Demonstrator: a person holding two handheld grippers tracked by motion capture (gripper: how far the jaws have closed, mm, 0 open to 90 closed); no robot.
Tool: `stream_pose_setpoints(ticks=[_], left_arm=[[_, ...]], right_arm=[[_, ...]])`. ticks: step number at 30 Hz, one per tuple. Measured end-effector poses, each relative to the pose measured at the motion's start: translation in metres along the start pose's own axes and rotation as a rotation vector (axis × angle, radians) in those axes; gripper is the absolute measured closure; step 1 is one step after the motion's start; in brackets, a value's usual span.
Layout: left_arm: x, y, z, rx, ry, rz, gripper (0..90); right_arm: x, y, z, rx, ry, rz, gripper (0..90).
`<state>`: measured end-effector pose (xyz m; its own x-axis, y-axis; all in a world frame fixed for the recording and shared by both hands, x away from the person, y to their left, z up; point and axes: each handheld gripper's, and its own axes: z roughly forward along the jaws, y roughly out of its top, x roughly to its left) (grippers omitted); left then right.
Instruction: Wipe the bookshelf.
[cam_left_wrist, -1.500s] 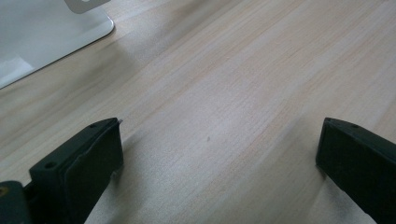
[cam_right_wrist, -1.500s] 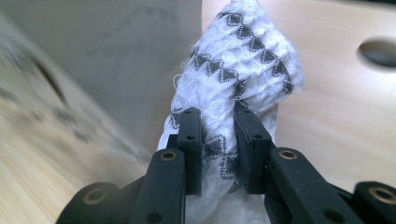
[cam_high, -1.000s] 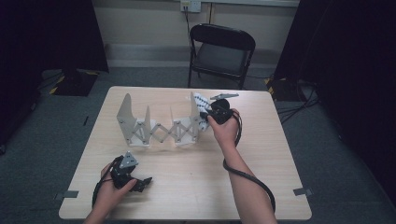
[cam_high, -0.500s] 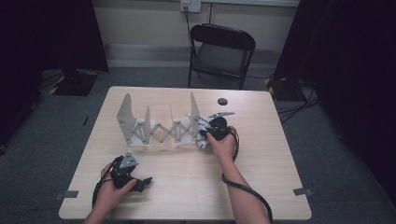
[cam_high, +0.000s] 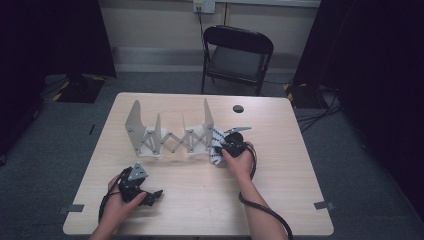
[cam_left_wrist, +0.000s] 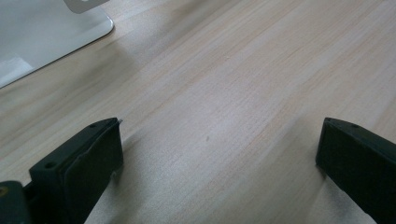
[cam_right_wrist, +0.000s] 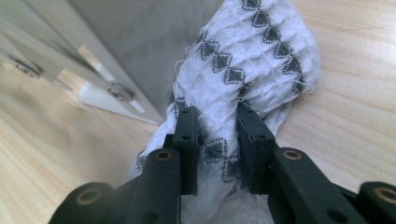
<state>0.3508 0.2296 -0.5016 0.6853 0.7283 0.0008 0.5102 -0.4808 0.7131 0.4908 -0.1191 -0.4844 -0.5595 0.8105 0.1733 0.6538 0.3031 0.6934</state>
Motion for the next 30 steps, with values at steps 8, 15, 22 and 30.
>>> stream_pose_setpoints(ticks=[8, 15, 22, 30], left_arm=[[0.000, 0.000, 0.000, 0.000, 0.000, 0.000, 0.1], [0.000, 0.000, 0.000, 0.000, 0.000, 0.000, 0.1], [0.000, 0.000, 0.001, -0.006, -0.001, -0.011, 0.0], [0.000, 0.000, 0.001, 0.000, -0.004, -0.003, 0.0]], right_arm=[[0.001, 0.007, -0.017, 0.004, -0.013, -0.007, 74.1], [0.002, 0.056, -0.047, -0.086, -0.043, -0.033, 74.5], [0.016, 0.102, -0.067, -0.170, -0.060, -0.080, 74.6], [0.010, 0.080, -0.044, -0.130, -0.040, -0.046, 74.6]])
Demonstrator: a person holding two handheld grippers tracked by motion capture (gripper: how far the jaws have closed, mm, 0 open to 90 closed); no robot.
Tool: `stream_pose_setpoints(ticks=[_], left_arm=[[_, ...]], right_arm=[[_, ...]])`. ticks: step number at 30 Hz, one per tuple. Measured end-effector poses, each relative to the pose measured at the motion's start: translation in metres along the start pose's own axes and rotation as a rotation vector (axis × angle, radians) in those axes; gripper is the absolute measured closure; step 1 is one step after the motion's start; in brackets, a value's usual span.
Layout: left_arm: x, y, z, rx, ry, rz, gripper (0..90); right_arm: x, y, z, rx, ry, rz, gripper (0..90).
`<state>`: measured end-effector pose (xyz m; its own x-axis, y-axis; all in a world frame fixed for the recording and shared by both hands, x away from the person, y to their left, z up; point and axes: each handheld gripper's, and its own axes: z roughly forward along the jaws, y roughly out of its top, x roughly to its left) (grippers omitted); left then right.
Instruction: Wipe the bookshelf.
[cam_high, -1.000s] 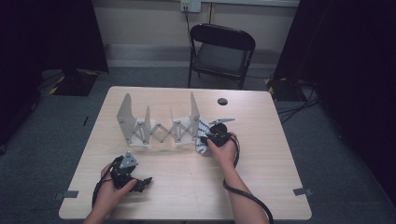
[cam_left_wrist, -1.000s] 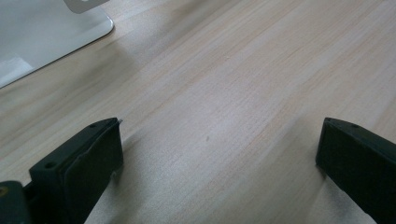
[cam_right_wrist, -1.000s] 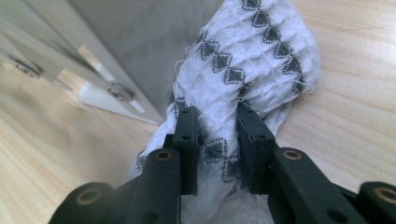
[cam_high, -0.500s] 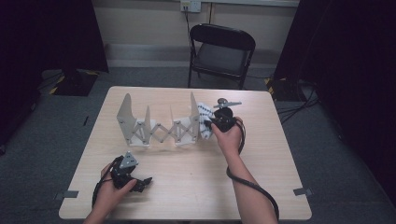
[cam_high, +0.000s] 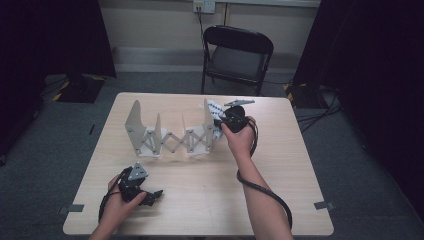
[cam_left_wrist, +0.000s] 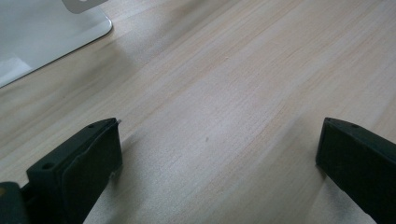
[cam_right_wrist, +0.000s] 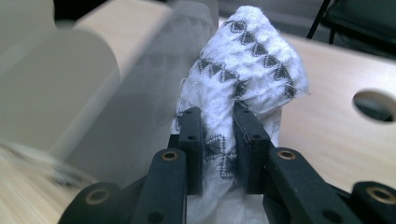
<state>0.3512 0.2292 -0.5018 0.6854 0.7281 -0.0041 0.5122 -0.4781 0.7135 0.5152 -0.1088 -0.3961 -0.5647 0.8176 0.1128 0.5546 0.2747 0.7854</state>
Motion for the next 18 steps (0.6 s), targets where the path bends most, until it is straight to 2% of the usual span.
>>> stream_pose_setpoints(ticks=[6, 12, 18], left_arm=[[0.000, 0.000, 0.000, 0.000, -0.001, 0.000, 0.0], [0.000, 0.000, 0.000, 0.000, -0.001, 0.000, 0.0], [0.000, 0.000, 0.000, 0.000, 0.000, 0.001, 0.0]], right_arm=[[-0.001, -0.032, 0.019, 0.056, 0.006, 0.029, 74.5], [0.000, -0.054, 0.027, 0.093, 0.013, 0.045, 74.3], [0.001, -0.075, 0.034, 0.134, 0.008, 0.032, 73.4]])
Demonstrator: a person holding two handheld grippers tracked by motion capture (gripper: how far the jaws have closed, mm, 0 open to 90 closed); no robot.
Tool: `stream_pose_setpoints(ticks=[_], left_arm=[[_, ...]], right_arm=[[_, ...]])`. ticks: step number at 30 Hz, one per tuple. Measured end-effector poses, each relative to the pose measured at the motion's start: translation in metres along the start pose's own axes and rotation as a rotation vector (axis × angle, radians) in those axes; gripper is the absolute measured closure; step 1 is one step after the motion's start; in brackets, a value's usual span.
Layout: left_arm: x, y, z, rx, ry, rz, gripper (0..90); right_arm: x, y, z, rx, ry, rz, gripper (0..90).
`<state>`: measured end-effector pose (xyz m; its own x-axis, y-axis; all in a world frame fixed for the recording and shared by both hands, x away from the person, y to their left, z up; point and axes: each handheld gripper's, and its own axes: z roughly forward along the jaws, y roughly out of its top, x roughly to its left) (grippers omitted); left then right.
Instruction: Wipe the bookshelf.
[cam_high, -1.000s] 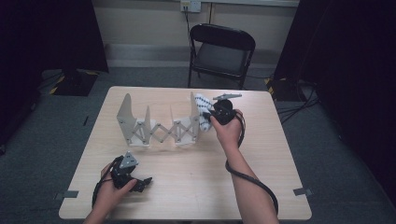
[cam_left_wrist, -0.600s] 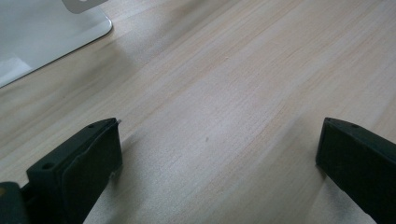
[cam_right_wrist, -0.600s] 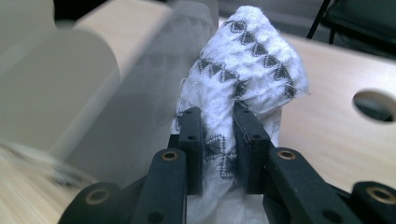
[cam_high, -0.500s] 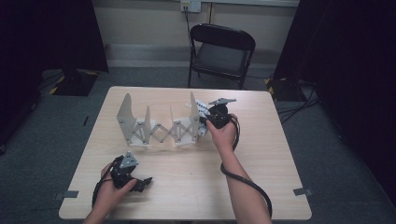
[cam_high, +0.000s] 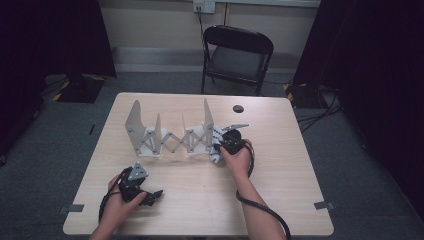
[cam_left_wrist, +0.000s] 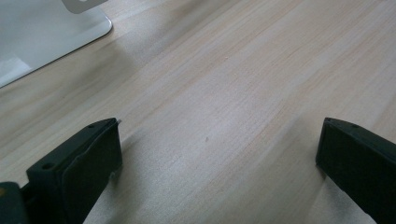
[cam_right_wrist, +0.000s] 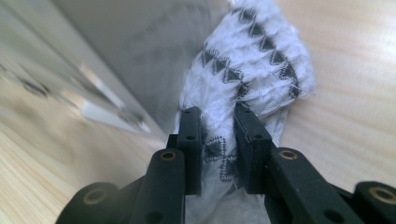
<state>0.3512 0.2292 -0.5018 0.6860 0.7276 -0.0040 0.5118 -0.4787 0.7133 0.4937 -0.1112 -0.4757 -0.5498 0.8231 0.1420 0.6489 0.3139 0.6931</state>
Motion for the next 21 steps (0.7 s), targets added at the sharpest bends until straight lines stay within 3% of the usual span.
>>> stream_pose_setpoints(ticks=[4, 8, 11, 19, 21], left_arm=[[0.000, 0.000, 0.000, 0.000, 0.000, 0.000, 0.0], [0.000, 0.000, 0.000, -0.001, 0.001, 0.001, 0.0], [0.000, 0.000, 0.000, -0.001, 0.002, 0.001, 0.0], [-0.001, 0.000, 0.000, -0.002, 0.009, -0.003, 0.1], [-0.002, -0.001, 0.000, -0.007, 0.008, -0.011, 0.1]], right_arm=[[-0.003, -0.009, 0.000, 0.003, 0.007, 0.047, 73.2], [-0.001, -0.005, -0.014, 0.002, -0.002, 0.019, 73.7], [0.001, 0.003, -0.034, -0.029, -0.021, -0.014, 73.8], [0.009, 0.038, -0.100, -0.154, -0.021, -0.004, 74.2], [0.011, 0.041, -0.107, -0.171, -0.014, 0.005, 74.2]])
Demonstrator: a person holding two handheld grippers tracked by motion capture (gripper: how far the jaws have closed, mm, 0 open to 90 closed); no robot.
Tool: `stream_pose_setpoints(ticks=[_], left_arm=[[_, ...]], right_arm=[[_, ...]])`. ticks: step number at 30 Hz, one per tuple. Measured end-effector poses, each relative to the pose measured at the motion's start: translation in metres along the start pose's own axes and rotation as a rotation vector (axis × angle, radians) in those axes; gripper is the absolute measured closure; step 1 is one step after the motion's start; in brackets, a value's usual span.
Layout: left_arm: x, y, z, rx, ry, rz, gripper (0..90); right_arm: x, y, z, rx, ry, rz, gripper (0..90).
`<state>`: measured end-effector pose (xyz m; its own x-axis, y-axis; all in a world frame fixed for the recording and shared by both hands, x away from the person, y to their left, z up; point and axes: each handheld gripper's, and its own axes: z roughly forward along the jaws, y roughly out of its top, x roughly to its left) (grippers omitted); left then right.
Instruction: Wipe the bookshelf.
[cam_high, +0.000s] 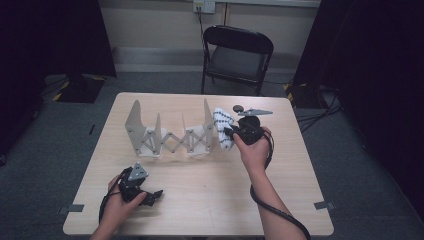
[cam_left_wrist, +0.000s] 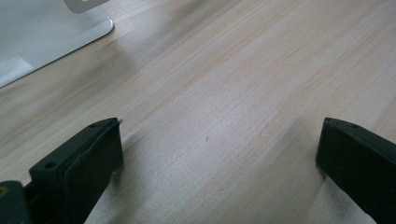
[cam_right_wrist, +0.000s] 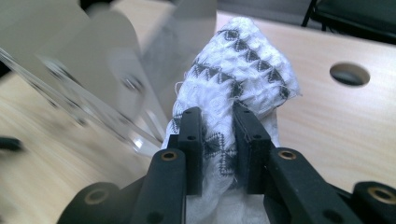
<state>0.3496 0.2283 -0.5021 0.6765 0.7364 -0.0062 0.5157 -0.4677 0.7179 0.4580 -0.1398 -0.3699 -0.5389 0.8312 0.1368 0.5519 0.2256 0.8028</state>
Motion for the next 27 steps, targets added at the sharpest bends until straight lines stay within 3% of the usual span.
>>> stream_pose_setpoints(ticks=[3, 6, 8, 24, 27], left_arm=[[-0.001, 0.000, -0.001, 0.002, 0.002, -0.002, 0.1], [-0.001, 0.000, -0.001, 0.003, 0.002, -0.002, 0.1], [-0.001, 0.000, -0.001, 0.003, 0.002, -0.002, 0.1], [-0.001, 0.000, -0.001, 0.002, 0.005, -0.004, 0.1], [-0.001, 0.000, -0.001, 0.005, 0.007, 0.001, 0.1]], right_arm=[[0.014, 0.010, -0.015, -0.043, 0.022, -0.015, 74.0], [0.024, 0.005, -0.013, -0.015, 0.004, -0.069, 73.6], [0.024, 0.002, -0.010, -0.003, 0.008, -0.073, 73.7], [0.012, -0.075, 0.053, 0.147, 0.046, 0.001, 73.6], [0.014, -0.087, 0.059, 0.180, 0.049, -0.018, 72.8]])
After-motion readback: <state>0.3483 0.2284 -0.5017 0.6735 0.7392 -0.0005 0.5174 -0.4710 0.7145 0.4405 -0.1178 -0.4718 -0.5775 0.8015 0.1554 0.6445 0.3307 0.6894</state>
